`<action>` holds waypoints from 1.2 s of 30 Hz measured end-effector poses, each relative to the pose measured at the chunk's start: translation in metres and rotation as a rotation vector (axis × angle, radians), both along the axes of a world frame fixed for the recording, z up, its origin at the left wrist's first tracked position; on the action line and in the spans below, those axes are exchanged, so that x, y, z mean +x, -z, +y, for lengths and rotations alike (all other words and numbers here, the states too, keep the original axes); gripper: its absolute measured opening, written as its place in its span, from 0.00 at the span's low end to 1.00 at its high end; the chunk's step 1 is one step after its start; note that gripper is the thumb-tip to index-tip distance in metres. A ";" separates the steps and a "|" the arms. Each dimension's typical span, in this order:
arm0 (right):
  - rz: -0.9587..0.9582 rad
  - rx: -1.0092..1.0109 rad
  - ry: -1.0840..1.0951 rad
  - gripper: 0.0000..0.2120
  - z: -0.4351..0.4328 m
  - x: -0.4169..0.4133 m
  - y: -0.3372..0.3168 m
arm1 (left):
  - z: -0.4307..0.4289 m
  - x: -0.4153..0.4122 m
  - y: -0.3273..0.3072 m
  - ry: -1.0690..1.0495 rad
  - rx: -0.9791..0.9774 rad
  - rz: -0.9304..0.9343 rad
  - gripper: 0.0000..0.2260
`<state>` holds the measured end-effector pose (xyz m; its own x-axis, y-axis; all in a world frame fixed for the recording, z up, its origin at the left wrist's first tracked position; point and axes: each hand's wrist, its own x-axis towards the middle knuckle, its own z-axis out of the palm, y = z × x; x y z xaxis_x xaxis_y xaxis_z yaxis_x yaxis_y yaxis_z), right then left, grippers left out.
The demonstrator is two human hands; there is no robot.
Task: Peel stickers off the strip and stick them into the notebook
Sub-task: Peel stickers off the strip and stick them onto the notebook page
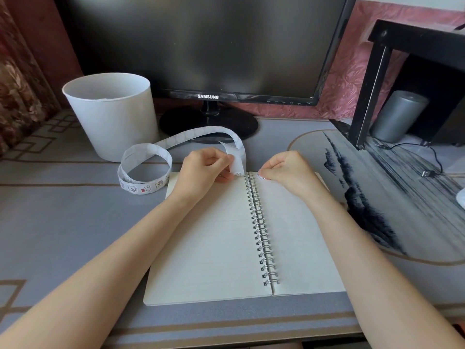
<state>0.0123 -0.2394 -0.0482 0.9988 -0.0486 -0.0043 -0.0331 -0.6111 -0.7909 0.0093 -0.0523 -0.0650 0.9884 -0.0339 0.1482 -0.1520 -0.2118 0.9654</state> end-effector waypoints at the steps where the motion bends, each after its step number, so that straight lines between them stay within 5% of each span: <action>1: 0.000 -0.002 -0.001 0.07 0.000 0.001 0.001 | 0.000 0.000 0.000 -0.001 0.002 0.000 0.09; 29: -0.034 -0.013 0.024 0.08 -0.006 0.003 0.007 | -0.001 -0.001 -0.003 -0.001 -0.012 -0.009 0.11; 36: -0.046 0.041 0.035 0.02 -0.006 0.001 0.002 | -0.001 -0.003 -0.005 0.011 -0.034 -0.034 0.11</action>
